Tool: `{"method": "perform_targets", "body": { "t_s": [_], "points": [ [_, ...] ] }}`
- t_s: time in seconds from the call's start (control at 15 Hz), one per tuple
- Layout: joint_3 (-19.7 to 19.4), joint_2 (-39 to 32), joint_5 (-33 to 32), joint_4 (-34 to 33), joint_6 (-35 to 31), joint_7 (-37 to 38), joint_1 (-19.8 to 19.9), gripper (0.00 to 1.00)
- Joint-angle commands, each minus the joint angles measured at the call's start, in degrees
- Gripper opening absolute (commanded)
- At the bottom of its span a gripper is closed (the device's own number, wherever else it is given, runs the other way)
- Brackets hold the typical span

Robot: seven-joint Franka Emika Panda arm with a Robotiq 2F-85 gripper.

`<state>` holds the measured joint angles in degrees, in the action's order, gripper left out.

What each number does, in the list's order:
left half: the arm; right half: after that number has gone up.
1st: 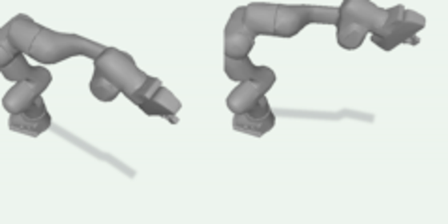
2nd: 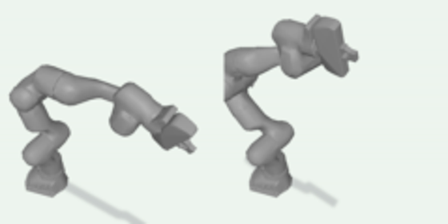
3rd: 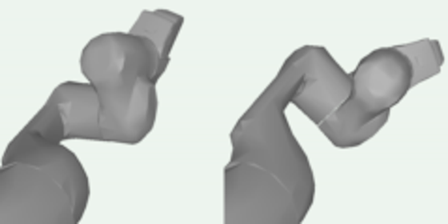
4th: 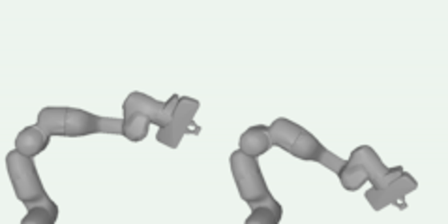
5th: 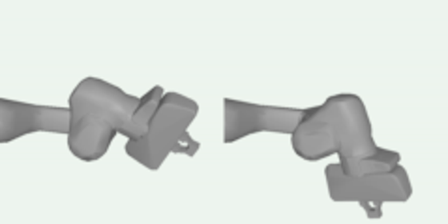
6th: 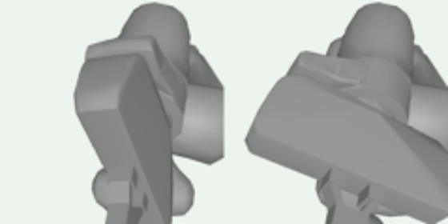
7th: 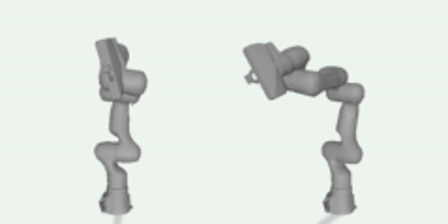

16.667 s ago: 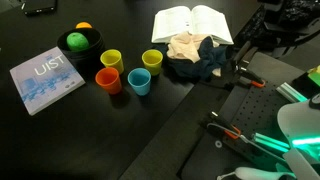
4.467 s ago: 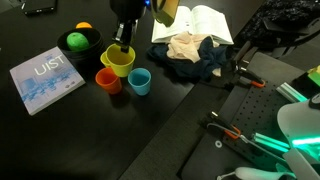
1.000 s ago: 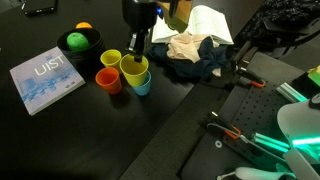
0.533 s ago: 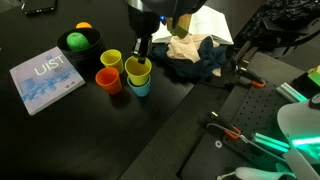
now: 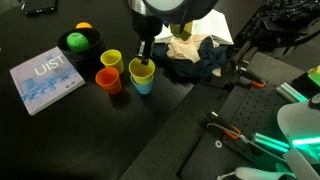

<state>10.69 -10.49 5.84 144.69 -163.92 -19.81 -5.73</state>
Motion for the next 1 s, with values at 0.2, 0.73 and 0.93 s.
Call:
{"method": "perform_targets", "body": {
  "t_s": [0.2, 0.73, 0.93],
  "points": [
    [0.8, 0.3, -2.0, 1.8, -2.0, 0.2, 0.7, 0.01],
    [1.1, 0.4, -1.7, 2.4, -2.6, 0.3, 0.8, 0.01],
    [1.1, 0.4, -1.7, 2.5, -2.6, 0.3, 0.9, 0.01]
  ]
}}
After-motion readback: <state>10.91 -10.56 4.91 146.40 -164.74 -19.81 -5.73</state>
